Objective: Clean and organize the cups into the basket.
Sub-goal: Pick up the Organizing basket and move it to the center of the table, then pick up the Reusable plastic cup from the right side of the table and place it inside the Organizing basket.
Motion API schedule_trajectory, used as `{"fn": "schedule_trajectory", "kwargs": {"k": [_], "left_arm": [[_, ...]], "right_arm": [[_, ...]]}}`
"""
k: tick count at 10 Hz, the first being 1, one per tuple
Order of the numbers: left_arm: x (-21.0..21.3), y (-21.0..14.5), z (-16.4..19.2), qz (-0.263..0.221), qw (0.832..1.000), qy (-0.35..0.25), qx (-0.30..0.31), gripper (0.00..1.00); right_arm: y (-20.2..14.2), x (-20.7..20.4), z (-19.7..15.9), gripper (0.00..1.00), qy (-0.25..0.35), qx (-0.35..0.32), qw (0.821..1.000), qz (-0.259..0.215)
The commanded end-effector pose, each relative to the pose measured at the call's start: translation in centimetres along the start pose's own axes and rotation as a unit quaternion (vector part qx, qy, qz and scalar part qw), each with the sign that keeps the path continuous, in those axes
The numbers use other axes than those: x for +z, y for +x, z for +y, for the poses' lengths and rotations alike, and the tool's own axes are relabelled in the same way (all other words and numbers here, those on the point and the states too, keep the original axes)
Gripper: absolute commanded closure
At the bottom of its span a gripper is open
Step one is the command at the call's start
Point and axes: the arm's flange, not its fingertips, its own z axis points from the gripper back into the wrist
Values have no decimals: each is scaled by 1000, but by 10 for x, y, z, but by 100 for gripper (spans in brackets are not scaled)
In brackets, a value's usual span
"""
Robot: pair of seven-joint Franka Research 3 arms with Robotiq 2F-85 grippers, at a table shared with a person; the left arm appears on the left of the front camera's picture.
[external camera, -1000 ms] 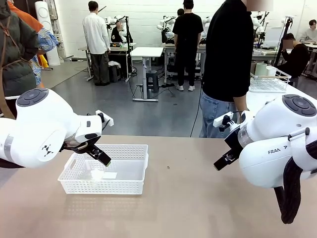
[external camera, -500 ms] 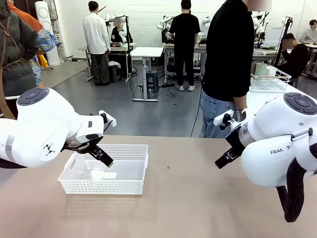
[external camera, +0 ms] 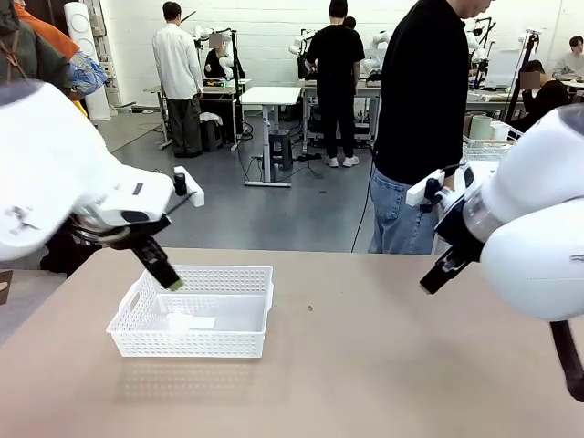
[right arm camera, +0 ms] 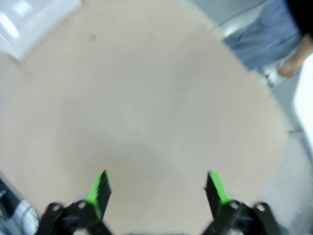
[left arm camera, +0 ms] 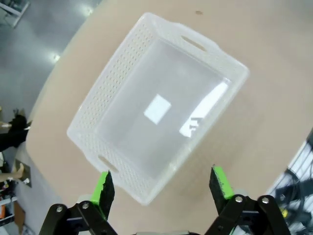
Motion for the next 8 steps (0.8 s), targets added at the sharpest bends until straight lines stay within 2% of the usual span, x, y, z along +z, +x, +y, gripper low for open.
{"fn": "schedule_trajectory", "kwargs": {"k": [1, 2, 3, 4, 5, 8], "left_arm": [[10, -78, -50, 37, 999, -4, -35, 0], [9, -88, -54, 47, 998, -2, -40, 0], [4, -92, -53, 45, 999, 12, -29, 0], [35, -17, -17, 39, 999, -10, -20, 0], [35, -17, -17, 39, 999, -10, -20, 0], [35, -17, -17, 39, 999, -10, -20, 0]], "right_arm": [[-114, 29, 57, 0, 8, 49, 998, 46], [-128, 36, 66, 0, 1, 63, 996, 65], [-135, 43, 74, 0, -6, 75, 995, 62], [-130, 41, 78, 0, -79, 77, 993, 41], [-30, 67, 30, 0, 5, 45, 997, 67], [-30, 67, 30, 0, 5, 45, 997, 67]]}}
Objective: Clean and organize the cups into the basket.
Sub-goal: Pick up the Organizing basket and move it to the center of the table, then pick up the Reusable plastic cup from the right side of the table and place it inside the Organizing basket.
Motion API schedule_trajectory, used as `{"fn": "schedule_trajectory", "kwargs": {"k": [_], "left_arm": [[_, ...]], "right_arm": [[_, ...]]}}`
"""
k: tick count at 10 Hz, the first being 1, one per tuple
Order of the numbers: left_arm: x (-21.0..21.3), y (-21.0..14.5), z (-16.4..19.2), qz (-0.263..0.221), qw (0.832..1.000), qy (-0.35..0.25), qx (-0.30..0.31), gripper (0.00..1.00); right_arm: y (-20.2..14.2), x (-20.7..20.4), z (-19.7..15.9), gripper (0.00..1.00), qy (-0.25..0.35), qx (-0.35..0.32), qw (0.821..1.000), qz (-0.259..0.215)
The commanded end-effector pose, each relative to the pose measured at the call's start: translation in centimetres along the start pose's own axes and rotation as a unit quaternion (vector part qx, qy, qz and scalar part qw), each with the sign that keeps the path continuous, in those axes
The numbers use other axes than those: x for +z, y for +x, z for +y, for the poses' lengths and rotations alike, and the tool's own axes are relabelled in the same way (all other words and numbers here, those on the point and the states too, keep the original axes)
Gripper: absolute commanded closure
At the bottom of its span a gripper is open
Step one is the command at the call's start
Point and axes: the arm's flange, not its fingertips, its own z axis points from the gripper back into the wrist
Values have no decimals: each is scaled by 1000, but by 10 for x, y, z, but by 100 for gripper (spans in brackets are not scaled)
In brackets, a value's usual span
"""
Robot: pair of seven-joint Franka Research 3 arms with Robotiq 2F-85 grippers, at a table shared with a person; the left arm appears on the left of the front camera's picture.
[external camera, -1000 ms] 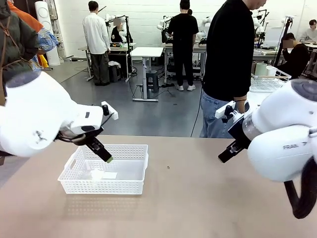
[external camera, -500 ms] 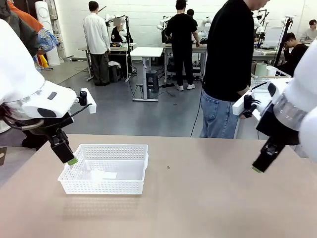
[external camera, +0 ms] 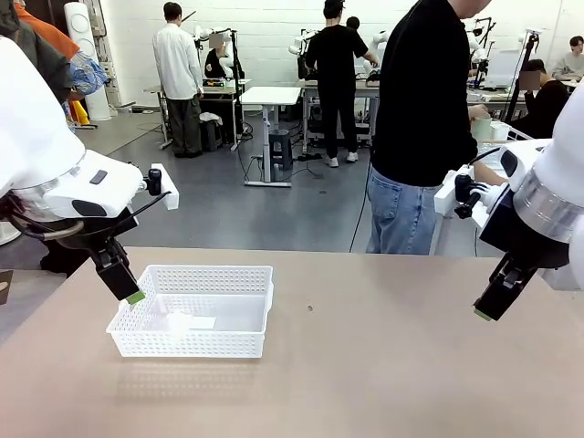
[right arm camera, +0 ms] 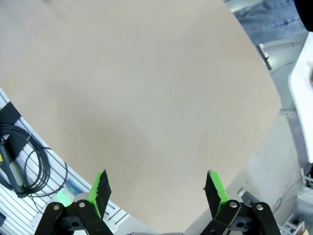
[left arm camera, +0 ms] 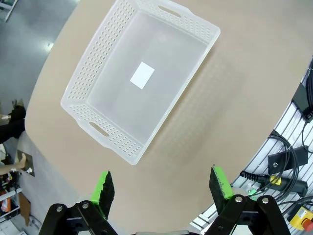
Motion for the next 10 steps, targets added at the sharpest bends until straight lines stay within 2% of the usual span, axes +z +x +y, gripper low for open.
{"fn": "schedule_trajectory", "kwargs": {"k": [1, 2, 3, 4, 5, 6, 8, 9, 10], "left_arm": [[1, 0, 0, 0, 1000, 0, 0, 0], [11, -18, 19, -78, 990, -94, 72, 0], [20, -42, 42, -141, 964, -175, 142, 0], [23, -66, 62, -185, 936, -227, 197, 0], [22, -88, 82, -211, 909, -262, 244, 0], [18, -110, 100, -226, 883, -297, 285, 0], [6, -143, 135, -234, 851, -329, 334, 0], [-2, -163, 150, -243, 827, -361, 357, 0], [-13, -186, 165, -245, 800, -411, 363, 0]], "right_arm": [[-1, 6, 3, 0, -6, 2, 1000, -3], [-16, 0, -22, 0, 109, -45, 992, -50], [-35, -8, -46, 0, 192, -92, 974, -78], [-53, -20, -74, 0, 283, -149, 942, -105], [-67, -32, -100, 0, 377, -200, 894, -134], [-80, -47, -121, 0, 432, -227, 860, -150], [-103, -69, -151, 0, 506, -262, 803, -173], [-121, -78, -164, 0, 529, -280, 777, -194], [-143, -87, -178, 0, 536, -307, 758, -209]]}}
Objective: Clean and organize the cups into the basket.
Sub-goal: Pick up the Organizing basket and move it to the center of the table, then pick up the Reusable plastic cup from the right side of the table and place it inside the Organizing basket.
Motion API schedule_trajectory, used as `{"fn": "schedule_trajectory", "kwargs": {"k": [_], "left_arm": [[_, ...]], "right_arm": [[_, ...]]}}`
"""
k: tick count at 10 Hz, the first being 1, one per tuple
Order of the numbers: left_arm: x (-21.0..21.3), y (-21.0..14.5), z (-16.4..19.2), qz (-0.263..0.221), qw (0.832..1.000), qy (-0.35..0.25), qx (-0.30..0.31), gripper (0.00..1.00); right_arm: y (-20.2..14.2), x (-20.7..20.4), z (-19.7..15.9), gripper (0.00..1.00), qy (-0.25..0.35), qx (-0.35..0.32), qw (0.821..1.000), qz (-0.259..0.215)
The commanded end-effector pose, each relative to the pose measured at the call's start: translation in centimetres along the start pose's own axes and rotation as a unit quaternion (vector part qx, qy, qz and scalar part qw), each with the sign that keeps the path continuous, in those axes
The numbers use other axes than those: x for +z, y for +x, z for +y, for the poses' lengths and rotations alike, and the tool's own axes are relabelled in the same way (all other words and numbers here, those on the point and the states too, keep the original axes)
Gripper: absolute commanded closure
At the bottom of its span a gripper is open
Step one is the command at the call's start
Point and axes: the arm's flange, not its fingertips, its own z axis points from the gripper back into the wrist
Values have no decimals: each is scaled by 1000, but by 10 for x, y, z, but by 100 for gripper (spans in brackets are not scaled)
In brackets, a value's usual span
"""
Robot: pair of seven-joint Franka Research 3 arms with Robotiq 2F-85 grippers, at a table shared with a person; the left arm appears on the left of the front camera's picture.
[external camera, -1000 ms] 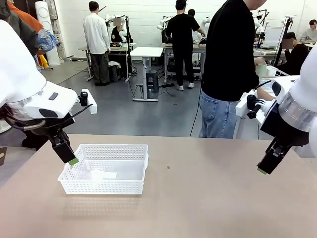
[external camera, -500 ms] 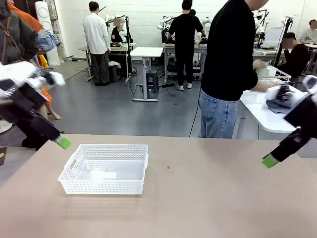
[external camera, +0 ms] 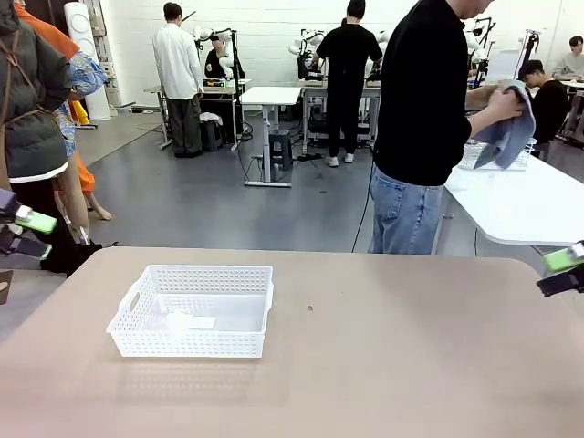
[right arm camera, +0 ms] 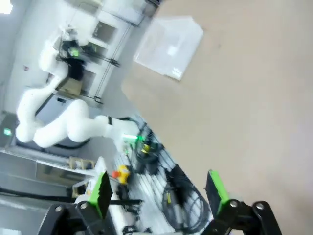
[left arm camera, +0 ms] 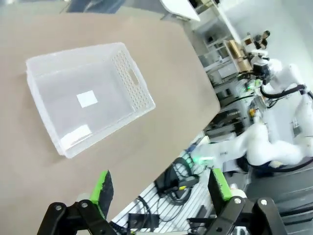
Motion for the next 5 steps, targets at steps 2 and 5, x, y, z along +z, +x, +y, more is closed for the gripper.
{"fn": "schedule_trajectory", "kwargs": {"k": [2, 5], "left_arm": [[44, -4, 54, -44, 994, -83, 47, 0], [108, -35, 76, -113, 987, -89, 69, 0]], "right_arm": [[-16, 49, -45, 0, 27, -66, 996, -61], [-57, 104, -83, 0, 0, -119, 985, -124]]}}
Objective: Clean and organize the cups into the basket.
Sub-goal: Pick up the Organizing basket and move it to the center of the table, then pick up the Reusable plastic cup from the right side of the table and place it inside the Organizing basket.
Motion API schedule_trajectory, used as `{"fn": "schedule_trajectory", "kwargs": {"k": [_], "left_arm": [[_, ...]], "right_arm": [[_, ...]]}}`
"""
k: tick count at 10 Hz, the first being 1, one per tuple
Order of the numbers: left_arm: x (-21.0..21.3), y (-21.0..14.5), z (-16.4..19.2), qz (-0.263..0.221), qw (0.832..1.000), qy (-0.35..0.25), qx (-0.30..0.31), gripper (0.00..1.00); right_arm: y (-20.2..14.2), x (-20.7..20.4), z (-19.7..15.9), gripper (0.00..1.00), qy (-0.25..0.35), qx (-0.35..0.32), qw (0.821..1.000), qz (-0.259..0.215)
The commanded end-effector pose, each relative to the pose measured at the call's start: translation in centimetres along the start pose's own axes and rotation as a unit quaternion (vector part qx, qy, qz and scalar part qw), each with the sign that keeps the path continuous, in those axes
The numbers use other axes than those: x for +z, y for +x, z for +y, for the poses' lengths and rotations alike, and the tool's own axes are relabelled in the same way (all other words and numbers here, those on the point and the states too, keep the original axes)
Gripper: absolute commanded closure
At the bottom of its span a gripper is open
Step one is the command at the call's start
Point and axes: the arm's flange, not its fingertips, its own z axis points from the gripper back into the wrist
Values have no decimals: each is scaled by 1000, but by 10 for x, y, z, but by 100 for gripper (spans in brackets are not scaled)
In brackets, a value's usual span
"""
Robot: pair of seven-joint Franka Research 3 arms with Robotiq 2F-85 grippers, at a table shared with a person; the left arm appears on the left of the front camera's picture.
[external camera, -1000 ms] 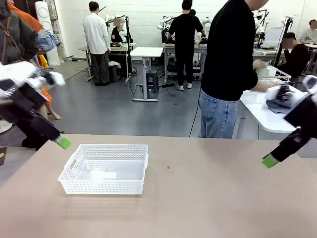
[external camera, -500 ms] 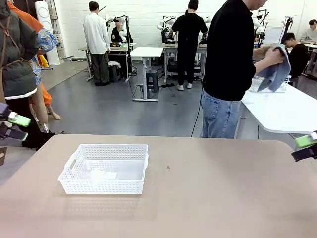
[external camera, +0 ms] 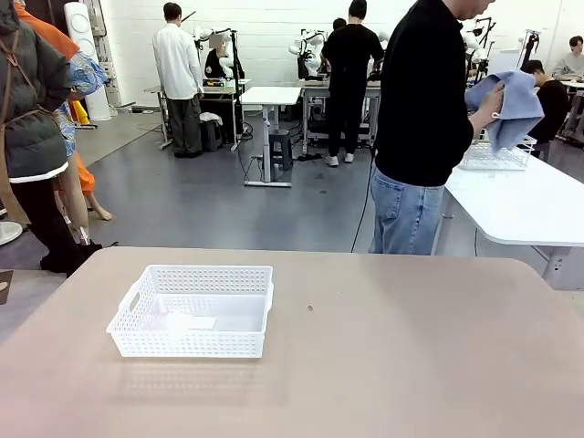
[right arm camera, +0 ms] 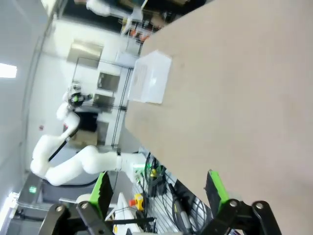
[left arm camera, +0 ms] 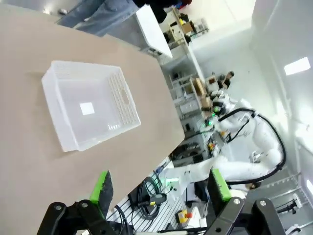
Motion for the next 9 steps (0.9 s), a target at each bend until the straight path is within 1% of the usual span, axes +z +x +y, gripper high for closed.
{"fn": "schedule_trajectory", "kwargs": {"k": [1, 2, 4, 5, 6, 9], "left_arm": [[34, -6, 8, -31, 999, -5, 3, 0], [49, -13, 12, -45, 999, 0, 12, 0], [63, -21, 22, -59, 998, 2, 30, 0], [61, -21, 23, -58, 998, 4, 32, 0], [66, -28, 18, -52, 998, 9, 33, 0], [66, -28, 18, -52, 998, 9, 33, 0]], "right_arm": [[-8, 29, -11, 0, 11, -6, 999, -45], [-18, 49, -14, 0, 25, -5, 997, -76], [-37, 82, -10, 0, 63, 19, 989, -136], [-39, 84, -3, 0, 64, 26, 987, -146], [-36, 73, -12, 0, 30, -10, 993, -110], [-36, 73, -12, 0, 30, -10, 993, -110]]}}
